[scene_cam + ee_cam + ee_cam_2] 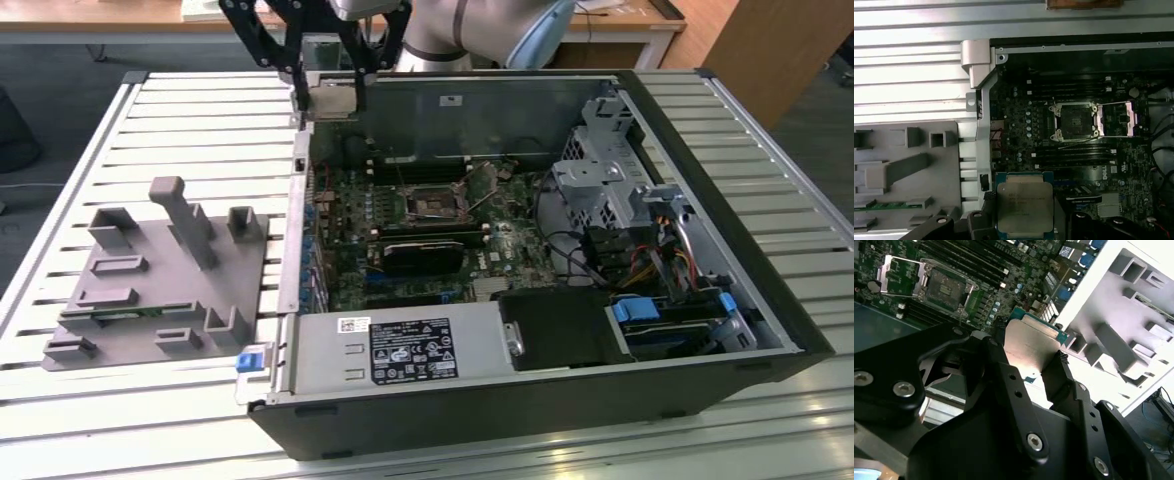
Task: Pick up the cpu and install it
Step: 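Pick up the cpu and move it towards the insertion slot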
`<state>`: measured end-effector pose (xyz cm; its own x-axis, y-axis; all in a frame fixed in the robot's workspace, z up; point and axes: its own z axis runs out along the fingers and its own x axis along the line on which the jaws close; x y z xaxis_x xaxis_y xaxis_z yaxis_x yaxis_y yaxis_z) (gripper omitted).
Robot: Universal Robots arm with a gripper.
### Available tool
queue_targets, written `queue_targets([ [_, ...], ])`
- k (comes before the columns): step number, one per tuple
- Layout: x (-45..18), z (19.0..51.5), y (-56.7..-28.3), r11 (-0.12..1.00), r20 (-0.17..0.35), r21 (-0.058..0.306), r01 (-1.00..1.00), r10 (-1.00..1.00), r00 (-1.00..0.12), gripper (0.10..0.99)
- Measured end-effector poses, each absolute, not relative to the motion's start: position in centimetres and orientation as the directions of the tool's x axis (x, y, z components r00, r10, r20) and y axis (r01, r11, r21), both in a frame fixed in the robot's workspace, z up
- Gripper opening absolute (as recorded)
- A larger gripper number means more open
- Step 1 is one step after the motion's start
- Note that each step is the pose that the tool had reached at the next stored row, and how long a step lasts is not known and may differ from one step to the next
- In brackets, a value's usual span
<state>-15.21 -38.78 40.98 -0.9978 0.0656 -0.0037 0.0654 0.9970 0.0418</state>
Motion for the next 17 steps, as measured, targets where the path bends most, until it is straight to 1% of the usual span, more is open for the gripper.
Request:
queue_targets([
  [17, -11.5, 40.8, -36.0, 0.997, -0.004, 0.042, 0.065, 0.065, -0.998, 0.541],
])
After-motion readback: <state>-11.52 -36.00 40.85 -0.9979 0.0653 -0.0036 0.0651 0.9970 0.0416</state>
